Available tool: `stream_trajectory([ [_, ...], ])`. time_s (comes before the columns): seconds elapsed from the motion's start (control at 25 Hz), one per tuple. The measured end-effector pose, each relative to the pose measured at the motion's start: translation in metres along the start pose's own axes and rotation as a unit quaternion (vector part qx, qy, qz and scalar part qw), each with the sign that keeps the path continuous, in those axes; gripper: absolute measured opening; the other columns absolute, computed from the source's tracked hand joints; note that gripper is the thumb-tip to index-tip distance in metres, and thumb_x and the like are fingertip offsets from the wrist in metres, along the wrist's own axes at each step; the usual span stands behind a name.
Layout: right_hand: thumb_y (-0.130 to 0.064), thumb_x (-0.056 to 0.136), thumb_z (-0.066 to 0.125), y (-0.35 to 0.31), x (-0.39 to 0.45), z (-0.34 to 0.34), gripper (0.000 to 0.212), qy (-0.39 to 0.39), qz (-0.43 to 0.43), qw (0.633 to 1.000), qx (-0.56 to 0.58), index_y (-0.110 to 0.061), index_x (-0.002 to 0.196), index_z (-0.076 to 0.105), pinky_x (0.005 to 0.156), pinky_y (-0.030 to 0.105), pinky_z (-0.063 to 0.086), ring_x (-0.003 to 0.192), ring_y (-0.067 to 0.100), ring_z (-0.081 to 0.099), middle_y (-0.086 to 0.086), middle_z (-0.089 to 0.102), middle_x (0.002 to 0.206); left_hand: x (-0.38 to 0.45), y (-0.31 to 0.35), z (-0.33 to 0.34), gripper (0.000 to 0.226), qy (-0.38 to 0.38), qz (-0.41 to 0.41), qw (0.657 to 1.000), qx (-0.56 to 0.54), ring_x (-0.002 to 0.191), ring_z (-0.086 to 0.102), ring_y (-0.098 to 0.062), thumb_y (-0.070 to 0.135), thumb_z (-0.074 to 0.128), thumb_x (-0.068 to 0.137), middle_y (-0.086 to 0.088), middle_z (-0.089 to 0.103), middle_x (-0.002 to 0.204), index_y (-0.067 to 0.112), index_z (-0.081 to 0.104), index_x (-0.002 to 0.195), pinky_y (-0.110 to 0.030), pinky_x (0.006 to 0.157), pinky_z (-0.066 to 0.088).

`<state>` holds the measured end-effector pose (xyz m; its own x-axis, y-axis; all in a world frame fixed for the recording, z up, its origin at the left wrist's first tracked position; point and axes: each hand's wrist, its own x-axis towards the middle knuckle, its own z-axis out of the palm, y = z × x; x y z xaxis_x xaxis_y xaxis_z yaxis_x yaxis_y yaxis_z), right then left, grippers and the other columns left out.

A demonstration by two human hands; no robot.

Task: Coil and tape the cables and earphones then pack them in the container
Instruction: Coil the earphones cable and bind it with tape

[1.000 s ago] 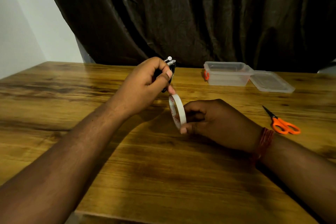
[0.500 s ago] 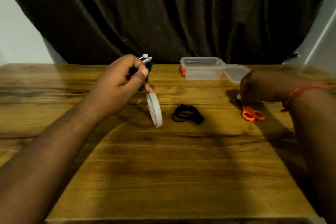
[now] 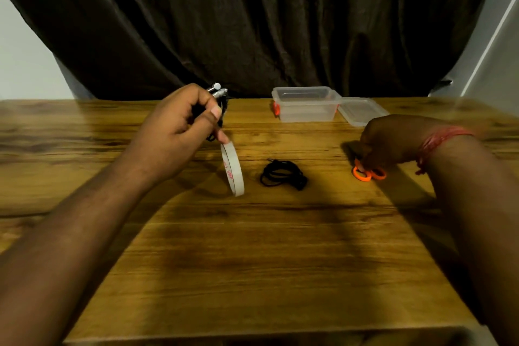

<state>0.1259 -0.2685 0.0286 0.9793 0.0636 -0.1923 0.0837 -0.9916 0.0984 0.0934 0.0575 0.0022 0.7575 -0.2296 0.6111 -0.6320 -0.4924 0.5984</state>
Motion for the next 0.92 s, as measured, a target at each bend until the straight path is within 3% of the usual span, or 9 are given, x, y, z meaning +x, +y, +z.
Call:
stream_trajectory([
  [0.08, -0.030, 0.082, 0.072, -0.012, 0.003, 0.004, 0.017, 0.038, -0.032, 0.998, -0.025, -0.015, 0.090, 0.070, 0.073, 0.030, 0.052, 0.086, 0.023, 0.064, 0.006, 0.068, 0.088, 0.000, 0.000, 0.000, 0.008, -0.002, 0.002, 1.000, 0.007, 0.083, 0.070, -0.005, 0.028, 0.047, 0.099, -0.003, 0.069, 0.086, 0.027, 0.053, 0.093, -0.027, 0.074, 0.047],
  [0.2, -0.022, 0.079, 0.073, -0.025, 0.008, 0.011, 0.010, 0.074, -0.095, 0.993, -0.018, -0.022, 0.077, 0.063, 0.081, 0.038, 0.055, 0.087, 0.025, 0.062, 0.004, 0.066, 0.087, 0.000, 0.000, 0.000, 0.009, 0.001, 0.005, 1.000, 0.013, 0.082, 0.070, -0.003, 0.030, 0.046, 0.097, -0.002, 0.070, 0.083, 0.026, 0.053, 0.093, -0.019, 0.072, 0.047],
  [0.36, -0.012, 0.077, 0.068, -0.034, 0.013, 0.018, 0.018, 0.126, -0.136, 0.983, 0.006, -0.026, 0.072, 0.057, 0.076, 0.041, 0.056, 0.084, 0.022, 0.060, -0.002, 0.063, 0.085, 0.001, -0.001, 0.001, 0.010, -0.002, 0.003, 1.000, -0.008, 0.082, 0.071, -0.007, 0.031, 0.047, 0.096, -0.004, 0.070, 0.083, 0.024, 0.054, 0.093, -0.022, 0.073, 0.049],
  [0.52, -0.035, 0.085, 0.066, -0.030, 0.016, 0.021, 0.008, 0.151, -0.106, 0.982, -0.052, -0.031, 0.084, 0.059, 0.059, 0.025, 0.041, 0.077, 0.019, 0.055, -0.004, 0.057, 0.084, 0.002, -0.002, 0.001, 0.007, -0.006, 0.005, 1.000, -0.022, 0.081, 0.072, -0.009, 0.031, 0.049, 0.097, -0.003, 0.070, 0.080, 0.031, 0.053, 0.090, -0.027, 0.075, 0.050],
  [0.64, -0.042, 0.088, 0.061, -0.030, 0.015, 0.022, 0.008, 0.157, -0.108, 0.979, -0.066, -0.035, 0.089, 0.058, 0.058, 0.025, 0.037, 0.071, 0.019, 0.052, -0.004, 0.050, 0.077, 0.001, -0.002, 0.001, 0.007, -0.004, 0.006, 1.000, -0.018, 0.081, 0.072, -0.008, 0.035, 0.048, 0.095, -0.002, 0.070, 0.081, 0.032, 0.053, 0.090, -0.030, 0.075, 0.049],
  [0.72, -0.046, 0.089, 0.058, -0.035, 0.015, 0.025, 0.013, 0.182, -0.133, 0.972, -0.070, -0.033, 0.090, 0.058, 0.058, 0.026, 0.036, 0.070, 0.020, 0.053, -0.002, 0.055, 0.078, 0.001, -0.002, 0.000, 0.009, -0.004, 0.004, 1.000, -0.008, 0.081, 0.072, -0.007, 0.039, 0.047, 0.093, -0.004, 0.069, 0.085, 0.032, 0.053, 0.091, -0.029, 0.075, 0.049],
  [0.8, -0.045, 0.089, 0.060, -0.042, 0.015, 0.024, 0.017, 0.209, -0.153, 0.964, -0.062, -0.029, 0.095, 0.062, 0.059, 0.027, 0.040, 0.075, 0.023, 0.058, 0.002, 0.064, 0.086, 0.001, -0.002, 0.000, 0.011, -0.007, 0.006, 1.000, -0.006, 0.081, 0.072, -0.007, 0.039, 0.047, 0.093, -0.006, 0.068, 0.088, 0.031, 0.053, 0.091, -0.028, 0.074, 0.050],
  [0.92, -0.036, 0.087, 0.065, -0.049, 0.013, 0.022, 0.019, 0.185, -0.199, 0.962, -0.011, -0.025, 0.103, 0.065, 0.076, 0.034, 0.051, 0.091, 0.024, 0.061, 0.004, 0.067, 0.098, 0.002, -0.001, -0.001, 0.010, -0.007, 0.008, 1.000, -0.013, 0.081, 0.072, -0.010, 0.038, 0.048, 0.094, -0.009, 0.067, 0.089, 0.029, 0.053, 0.090, -0.029, 0.074, 0.052],
])
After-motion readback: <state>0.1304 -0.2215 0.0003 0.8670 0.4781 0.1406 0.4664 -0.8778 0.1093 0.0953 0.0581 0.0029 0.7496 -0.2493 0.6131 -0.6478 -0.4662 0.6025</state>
